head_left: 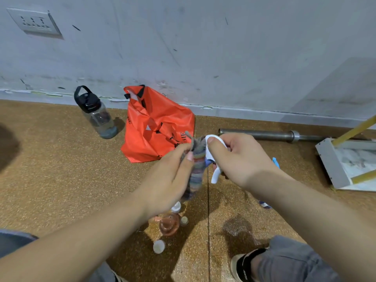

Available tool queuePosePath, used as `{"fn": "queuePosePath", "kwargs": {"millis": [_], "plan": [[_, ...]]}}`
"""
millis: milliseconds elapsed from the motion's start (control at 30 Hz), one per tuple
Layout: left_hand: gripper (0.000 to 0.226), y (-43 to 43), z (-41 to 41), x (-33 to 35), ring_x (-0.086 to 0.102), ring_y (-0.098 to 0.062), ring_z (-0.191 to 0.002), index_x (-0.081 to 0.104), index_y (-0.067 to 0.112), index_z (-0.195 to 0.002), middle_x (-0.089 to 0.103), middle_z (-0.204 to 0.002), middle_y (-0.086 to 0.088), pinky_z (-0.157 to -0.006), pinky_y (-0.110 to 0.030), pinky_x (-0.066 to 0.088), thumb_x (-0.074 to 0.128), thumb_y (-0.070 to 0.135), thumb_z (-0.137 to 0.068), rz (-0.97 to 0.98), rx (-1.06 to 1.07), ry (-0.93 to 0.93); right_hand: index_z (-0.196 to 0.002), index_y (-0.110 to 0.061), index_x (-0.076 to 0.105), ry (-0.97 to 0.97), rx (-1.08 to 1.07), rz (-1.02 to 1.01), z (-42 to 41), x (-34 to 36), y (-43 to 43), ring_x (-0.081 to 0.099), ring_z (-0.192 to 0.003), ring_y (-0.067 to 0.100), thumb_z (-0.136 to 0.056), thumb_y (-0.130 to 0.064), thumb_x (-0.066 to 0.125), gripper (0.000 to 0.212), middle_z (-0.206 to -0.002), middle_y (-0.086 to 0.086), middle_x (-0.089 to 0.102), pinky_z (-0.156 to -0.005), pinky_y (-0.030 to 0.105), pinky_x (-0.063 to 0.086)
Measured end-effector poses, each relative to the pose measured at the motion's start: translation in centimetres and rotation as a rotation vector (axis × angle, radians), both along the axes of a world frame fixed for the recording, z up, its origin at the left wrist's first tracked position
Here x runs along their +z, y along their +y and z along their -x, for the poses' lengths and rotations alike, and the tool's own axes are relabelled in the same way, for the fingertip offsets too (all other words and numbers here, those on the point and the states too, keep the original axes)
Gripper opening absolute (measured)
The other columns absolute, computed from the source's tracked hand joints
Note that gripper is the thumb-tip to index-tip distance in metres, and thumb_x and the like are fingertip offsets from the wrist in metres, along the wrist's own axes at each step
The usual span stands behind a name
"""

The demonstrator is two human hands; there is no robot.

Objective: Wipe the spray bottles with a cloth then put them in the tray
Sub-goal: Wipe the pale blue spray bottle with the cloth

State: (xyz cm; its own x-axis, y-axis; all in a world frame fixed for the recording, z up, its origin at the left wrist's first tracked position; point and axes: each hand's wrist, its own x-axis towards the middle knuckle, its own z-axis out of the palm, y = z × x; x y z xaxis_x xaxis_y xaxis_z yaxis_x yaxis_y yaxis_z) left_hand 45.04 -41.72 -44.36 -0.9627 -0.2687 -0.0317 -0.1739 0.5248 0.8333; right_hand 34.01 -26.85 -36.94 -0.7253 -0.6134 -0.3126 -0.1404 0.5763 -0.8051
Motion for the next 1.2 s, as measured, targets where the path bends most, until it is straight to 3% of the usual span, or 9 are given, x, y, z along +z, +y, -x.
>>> {"fn": "queuePosePath", "kwargs": {"millis": [100,200,300,433,567,767,900,1000,1200], "plan": [[0.033,-1.5,0.9,-0.7,0.05,-0.021,-0.126,0.063,0.029,-0.111,0.058,-0.121,0.0,-0.114,-0.042,0.036,0.033,0.041,-0.111,-0.009,0.22,-0.159,-0.08,-0.015,0.059,-0.006,-0.04,-0.008,-0.2,-0.3,-0.4,0.044,-0.046,0.012,-0.105,-0.044,0.045,0.041,-0.059,0.007,0.073,-0.05,0.022,0.04],[0.034,-0.9,1.4,1.1,0.057,-0.012,-0.104,0.056,0.03,-0.086,0.056,-0.099,0.005,-0.092,-0.028,0.041,0.036,0.041,-0.111,-0.093,0.263,-0.107,-0.077,-0.015,0.059,-0.086,-0.148,0.019,0.0,-0.8,-0.6,0.054,-0.055,0.023,-0.101,-0.044,0.05,0.039,-0.058,0.008,0.071,-0.061,0.032,0.044],[0.027,1.2,0.8,3.9,0.053,0.003,-0.074,0.059,0.024,-0.099,0.06,-0.079,0.019,-0.07,-0.015,0.041,0.039,0.038,-0.111,-0.267,0.158,0.019,-0.082,-0.013,0.06,-0.207,-0.235,0.042,0.0,-1.4,-1.0,0.062,-0.056,0.028,-0.095,-0.045,0.056,0.035,-0.067,0.009,0.068,-0.068,0.035,0.051],[0.028,2.3,0.1,3.3,0.057,-0.002,-0.1,0.057,0.034,-0.116,0.057,-0.106,0.012,-0.089,-0.026,0.047,0.057,0.056,-0.098,-0.131,0.077,-0.002,-0.088,-0.012,0.065,-0.344,-0.301,0.074,-0.3,-2.1,-1.4,0.059,-0.054,0.025,-0.088,-0.044,0.056,0.033,-0.069,0.011,0.069,-0.074,0.043,0.055],[0.016,0.6,0.9,2.9,0.057,-0.012,-0.065,0.059,0.035,-0.103,0.061,-0.078,0.005,-0.062,-0.036,0.044,0.07,0.034,-0.09,-0.232,0.168,0.007,-0.099,-0.008,0.069,-0.452,-0.264,0.186,-0.3,-1.9,-1.6,0.066,-0.066,0.024,-0.097,-0.016,0.052,0.019,-0.08,0.015,0.071,-0.066,0.041,0.056],[0.02,-1.1,1.5,4.6,0.073,-0.028,-0.073,0.08,0.018,-0.085,0.077,-0.082,-0.011,-0.064,-0.037,0.059,0.065,0.007,-0.093,-0.804,0.334,-0.042,-0.088,-0.044,0.064,0.166,0.034,-0.003,0.8,-2.6,-0.8,0.056,-0.084,0.008,-0.092,-0.035,0.07,0.012,-0.099,-0.002,0.058,-0.083,0.026,0.045],[0.047,-1.7,1.3,4.4,0.07,-0.034,-0.083,0.062,-0.009,-0.119,0.07,-0.098,-0.028,-0.079,-0.043,0.054,0.068,0.014,-0.078,-0.978,0.289,-0.089,-0.086,-0.041,0.065,0.291,0.173,0.046,1.4,-2.0,-0.3,0.054,-0.098,0.008,-0.093,-0.045,0.068,0.009,-0.098,-0.007,0.062,-0.083,0.027,0.037],[0.028,-1.4,1.1,4.4,0.074,-0.032,-0.082,0.068,-0.001,-0.11,0.074,-0.097,-0.023,-0.071,-0.037,0.06,0.065,0.014,-0.086,-0.99,0.282,-0.089,-0.084,-0.021,0.063,0.253,0.303,0.081,1.5,-1.9,0.2,0.05,-0.073,0.012,-0.099,-0.035,0.063,0.02,-0.077,0.001,0.059,-0.068,0.033,0.037],[0.045,-1.8,1.8,4.7,0.076,-0.031,-0.103,0.073,0.015,-0.114,0.079,-0.107,-0.011,-0.099,-0.056,0.057,0.05,0.052,-0.105,-0.768,0.478,-0.007,-0.069,-0.019,0.036,0.246,0.238,0.029,1.3,-2.7,0.2,0.03,-0.058,0.011,-0.1,-0.035,0.061,0.044,-0.061,-0.007,0.032,-0.056,0.03,0.028]]}}
